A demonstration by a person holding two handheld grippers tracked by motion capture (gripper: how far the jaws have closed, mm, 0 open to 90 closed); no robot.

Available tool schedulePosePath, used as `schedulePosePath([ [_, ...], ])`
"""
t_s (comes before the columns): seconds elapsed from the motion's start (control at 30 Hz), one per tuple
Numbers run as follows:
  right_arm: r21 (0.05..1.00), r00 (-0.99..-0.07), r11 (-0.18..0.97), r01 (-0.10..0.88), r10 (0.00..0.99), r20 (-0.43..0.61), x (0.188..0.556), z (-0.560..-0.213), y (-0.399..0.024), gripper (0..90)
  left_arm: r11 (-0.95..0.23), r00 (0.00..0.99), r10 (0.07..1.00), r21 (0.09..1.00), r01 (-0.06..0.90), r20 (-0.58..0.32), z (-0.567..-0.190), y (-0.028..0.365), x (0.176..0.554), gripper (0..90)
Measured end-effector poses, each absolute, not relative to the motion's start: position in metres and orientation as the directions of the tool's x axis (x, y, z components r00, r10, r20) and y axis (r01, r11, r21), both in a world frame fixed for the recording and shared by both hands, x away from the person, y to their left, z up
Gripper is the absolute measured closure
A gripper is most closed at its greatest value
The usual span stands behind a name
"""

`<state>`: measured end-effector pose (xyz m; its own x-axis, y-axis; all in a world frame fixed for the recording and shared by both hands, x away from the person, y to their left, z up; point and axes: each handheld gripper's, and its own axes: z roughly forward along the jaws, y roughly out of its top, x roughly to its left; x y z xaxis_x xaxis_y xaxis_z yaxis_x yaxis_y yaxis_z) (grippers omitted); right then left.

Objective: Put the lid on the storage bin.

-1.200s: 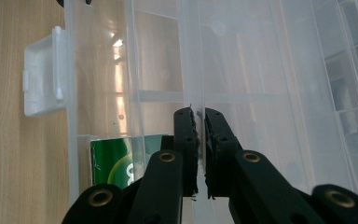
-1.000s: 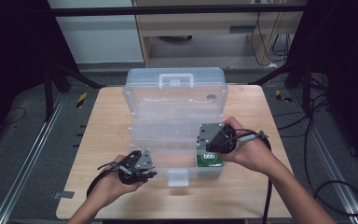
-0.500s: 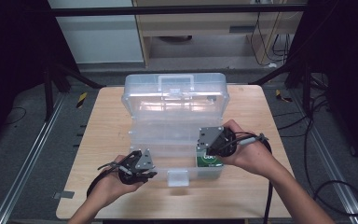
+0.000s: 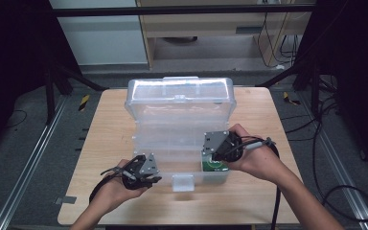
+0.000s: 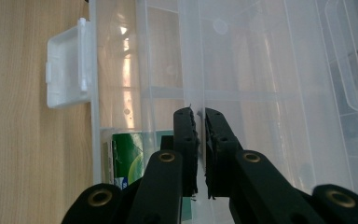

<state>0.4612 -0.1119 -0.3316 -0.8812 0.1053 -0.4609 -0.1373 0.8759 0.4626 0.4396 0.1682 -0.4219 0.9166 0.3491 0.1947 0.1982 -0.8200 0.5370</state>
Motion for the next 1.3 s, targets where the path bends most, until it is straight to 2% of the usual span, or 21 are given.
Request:
schedulePosePath([
  [0.37, 0.459, -0.883, 0.878, -0.135, 0.104, -0.458, 0.462, -0.331, -0.111, 84.4, -0.817, 0.914, 0.350, 0.544, 0.191, 0.205, -0.422, 0.168, 0.438, 70.1],
  [0.57, 0.459, -0.883, 0.878, -0.135, 0.103, -0.458, 0.462, -0.330, -0.112, 84.3, -0.764, 0.907, 0.380, 0.614, 0.197, 0.182, -0.413, 0.173, 0.433, 60.9],
  [0.73, 0.461, -0.883, 0.878, -0.132, 0.108, -0.457, 0.462, -0.330, -0.112, 84.3, -0.720, 0.912, 0.379, 0.670, 0.183, 0.157, -0.400, 0.178, 0.423, 59.6],
  [0.97, 0.460, -0.883, 0.878, -0.131, 0.107, -0.456, 0.462, -0.330, -0.112, 84.2, -0.670, 0.913, 0.385, 0.721, 0.177, 0.134, -0.386, 0.186, 0.411, 61.6],
  [1.3, 0.464, -0.883, 0.876, -0.131, 0.110, -0.457, 0.462, -0.331, -0.112, 84.2, -0.580, 0.868, 0.481, 0.787, 0.210, 0.124, -0.360, 0.211, 0.417, 70.5],
])
